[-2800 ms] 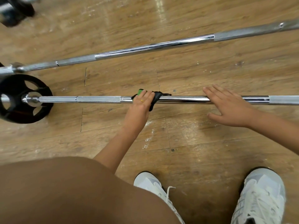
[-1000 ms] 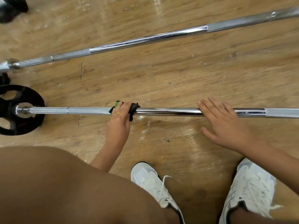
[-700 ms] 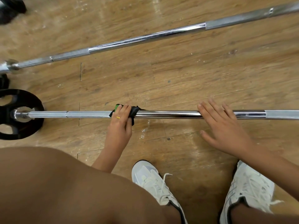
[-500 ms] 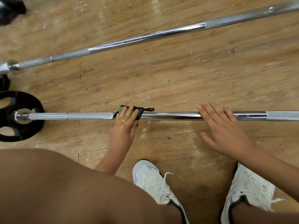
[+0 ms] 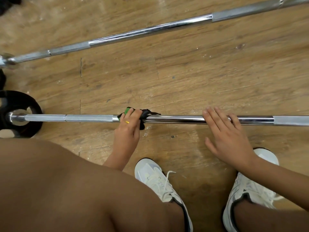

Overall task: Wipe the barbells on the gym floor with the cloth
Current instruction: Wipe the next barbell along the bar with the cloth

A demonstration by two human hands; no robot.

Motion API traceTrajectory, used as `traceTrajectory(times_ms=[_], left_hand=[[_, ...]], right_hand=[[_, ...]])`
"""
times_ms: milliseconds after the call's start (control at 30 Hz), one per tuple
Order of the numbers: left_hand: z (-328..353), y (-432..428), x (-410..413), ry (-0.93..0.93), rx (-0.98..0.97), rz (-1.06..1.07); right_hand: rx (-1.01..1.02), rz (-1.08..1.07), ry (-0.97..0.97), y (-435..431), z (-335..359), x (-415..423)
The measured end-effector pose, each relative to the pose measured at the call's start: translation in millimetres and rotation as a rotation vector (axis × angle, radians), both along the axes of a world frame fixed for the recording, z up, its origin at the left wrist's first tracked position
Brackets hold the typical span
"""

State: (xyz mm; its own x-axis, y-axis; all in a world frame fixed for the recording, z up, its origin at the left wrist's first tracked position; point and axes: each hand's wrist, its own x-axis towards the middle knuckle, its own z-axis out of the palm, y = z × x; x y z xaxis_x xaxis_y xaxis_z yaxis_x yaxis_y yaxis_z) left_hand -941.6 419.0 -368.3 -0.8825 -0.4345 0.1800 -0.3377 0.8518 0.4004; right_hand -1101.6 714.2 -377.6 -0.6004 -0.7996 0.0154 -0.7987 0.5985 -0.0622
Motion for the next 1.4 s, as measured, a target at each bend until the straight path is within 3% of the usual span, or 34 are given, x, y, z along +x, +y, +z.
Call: traceTrajectory(times_ms=[300,500,700,900,1200,1400], left_hand=[[-22.6,2.8,15.5,0.073,-0.129,-0.330],[-23.4,11.4,30.1,0.066,-0.112,-0.188],[-16.6,5.2,41.9,0.033,-0.096,-0.270],[-8.5,-23.9,58.2,0.028,-0.014,0.028],[-25.3,11.7,61.9,0.055,-0.052,-0.171],[-22.0,-4.0,63.1,0.106,-0.020,0.070]], right_hand=[[-0.011,0.012,0.025,10.2,-3.1,16.5],[-0.047,0.042,0.057,18.6,-6.7,26.0],[-0.054,0.066,0.034,23.9,-6.4,35.6],[-0.064,0.088,0.015,30.8,-4.5,38.8],[-0.078,0.100,0.005,34.4,-4.5,40.8],[-0.064,0.076,-0.023,30.9,-3.7,36.9]])
